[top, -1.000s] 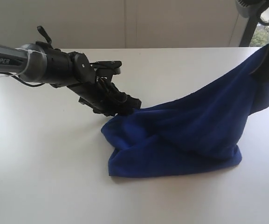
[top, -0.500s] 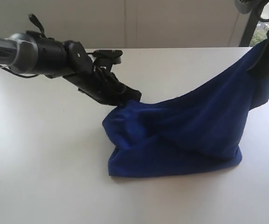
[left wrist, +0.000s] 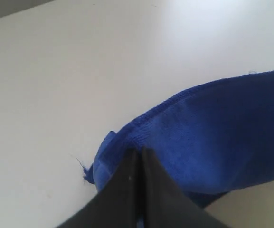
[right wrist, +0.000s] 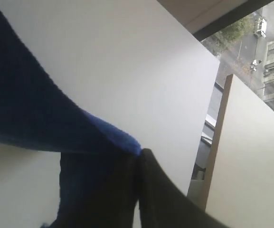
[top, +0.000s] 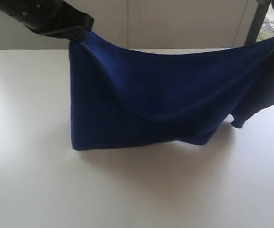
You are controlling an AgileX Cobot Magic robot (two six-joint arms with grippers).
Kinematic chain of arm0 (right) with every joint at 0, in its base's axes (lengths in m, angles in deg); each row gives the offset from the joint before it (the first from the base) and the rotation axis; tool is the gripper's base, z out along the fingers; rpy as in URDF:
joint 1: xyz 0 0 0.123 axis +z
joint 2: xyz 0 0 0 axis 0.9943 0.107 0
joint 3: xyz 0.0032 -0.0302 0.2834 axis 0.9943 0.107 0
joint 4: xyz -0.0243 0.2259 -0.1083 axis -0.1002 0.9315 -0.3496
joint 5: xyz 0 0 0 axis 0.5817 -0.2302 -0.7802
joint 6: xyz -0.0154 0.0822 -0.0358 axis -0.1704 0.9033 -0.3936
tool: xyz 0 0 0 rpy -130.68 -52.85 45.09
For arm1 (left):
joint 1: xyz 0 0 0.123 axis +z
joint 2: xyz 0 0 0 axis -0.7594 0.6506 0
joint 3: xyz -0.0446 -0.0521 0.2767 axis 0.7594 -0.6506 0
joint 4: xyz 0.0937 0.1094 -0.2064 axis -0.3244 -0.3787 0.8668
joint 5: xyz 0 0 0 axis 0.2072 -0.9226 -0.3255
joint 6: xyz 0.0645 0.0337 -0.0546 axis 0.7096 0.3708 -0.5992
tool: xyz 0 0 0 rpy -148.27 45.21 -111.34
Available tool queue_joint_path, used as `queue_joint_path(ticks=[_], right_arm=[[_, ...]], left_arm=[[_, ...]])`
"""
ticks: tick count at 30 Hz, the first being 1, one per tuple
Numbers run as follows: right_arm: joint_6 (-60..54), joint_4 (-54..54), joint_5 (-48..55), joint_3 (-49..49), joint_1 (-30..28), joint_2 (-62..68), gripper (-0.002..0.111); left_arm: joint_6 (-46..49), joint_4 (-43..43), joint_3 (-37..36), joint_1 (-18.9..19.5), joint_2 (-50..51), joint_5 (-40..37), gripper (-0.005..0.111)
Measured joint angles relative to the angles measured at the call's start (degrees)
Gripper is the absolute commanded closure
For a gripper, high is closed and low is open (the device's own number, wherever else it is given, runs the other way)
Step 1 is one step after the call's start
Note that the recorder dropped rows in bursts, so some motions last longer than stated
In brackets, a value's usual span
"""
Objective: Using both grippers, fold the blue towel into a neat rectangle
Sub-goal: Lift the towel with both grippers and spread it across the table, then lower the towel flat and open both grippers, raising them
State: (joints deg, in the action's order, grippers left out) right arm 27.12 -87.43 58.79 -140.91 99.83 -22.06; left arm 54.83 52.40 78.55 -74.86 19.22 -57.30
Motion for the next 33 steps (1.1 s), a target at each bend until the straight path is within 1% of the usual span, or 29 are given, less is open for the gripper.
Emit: queue_joint_path(ticks=[4,8,12,13,14,15,17,19,21,22,23,24,25,26,28,30,32,33], right_arm=[[0.5,-0.15,0.11,0.0,0.0,-4.24,0.108],[0.59,0.81,2.64,0.0,0.0,-9.44,0.108],[-1.26,4.15,6.42,0.0,0.0,-14.06,0.108],[-2.73,6.16,7.73,0.0,0.0,-15.8,0.108],[-3.63,7.26,8.44,0.0,0.0,-16.61,0.108],[-4.52,9.17,8.8,0.0,0.0,-17.17,0.108],[-5.4,10.58,8.62,0.12,0.0,-16.77,0.108],[-5.62,11.46,6.7,1.19,0.0,-14.65,0.108],[-5.87,10.52,-0.41,4.85,0.0,-6.25,0.108],[-5.65,8.68,-3.29,6.2,0.0,-2.71,0.108],[-4.37,4.74,-7.31,7.48,0.0,2.16,0.108],[-2.7,1.55,-9.63,7.75,0.0,5.04,0.108],[2.01,-5.37,-13.82,7.96,0.0,9.75,0.108],[4.32,-8.42,-15.62,7.96,0.0,12.18,0.108],[9.24,-15.49,-19.94,7.96,0.0,16.85,0.108],[13.62,-23.11,-24.97,7.96,-0.42,23.27,0.108],[15.58,-26.08,-27.14,7.96,-1.12,27.19,0.108],[16.87,-27.27,-27.79,7.85,-1.39,29.2,0.106]], left_arm=[[-5.3,-4.87,0.0,0.0,-6.51,-5.13,0.107],[-7.84,-5.9,-1.62,0.0,-12.93,-9.34,0.107],[-10.14,-5.9,-7.56,0.0,-20.12,-10.52,0.107],[-11.11,-6.12,-10.78,0.0,-24.08,-10.52,0.107],[-11.38,-6.12,-12.53,0.0,-25.89,-10.52,0.107],[-11.78,-6.12,-15.52,0.0,-28.49,-9.91,0.107],[-12.11,-6.27,-18.49,0.0,-29.56,-7.66,0.107],[-12.75,-6.31,-21.81,0.0,-28.52,-3.51,0.107],[-13.46,-6.54,-26.68,0.0,-20.28,5.87,0.107],[-13.46,-6.68,-27.54,0.0,-16.77,9.46,0.107],[-13.5,-6.78,-28.11,0.0,-12.14,15.83,0.107],[-13.5,-6.78,-28.2,0.0,-8.72,19.92,0.107],[-13.5,-6.8,-28.2,0.17,-4.29,27.51,0.107],[-13.5,-6.53,-28.2,0.29,-1.64,31.3,0.107],[-13.5,-6.05,-28.2,0.97,3.41,36.82,0.107],[-13.5,-4.61,-28.2,2.45,9.57,42.43,0.107],[-13.5,-4.08,-28.2,3.32,12.98,44.71,0.106],[-13.5,-3.94,-28.2,3.48,14.08,45.41,0.104]])
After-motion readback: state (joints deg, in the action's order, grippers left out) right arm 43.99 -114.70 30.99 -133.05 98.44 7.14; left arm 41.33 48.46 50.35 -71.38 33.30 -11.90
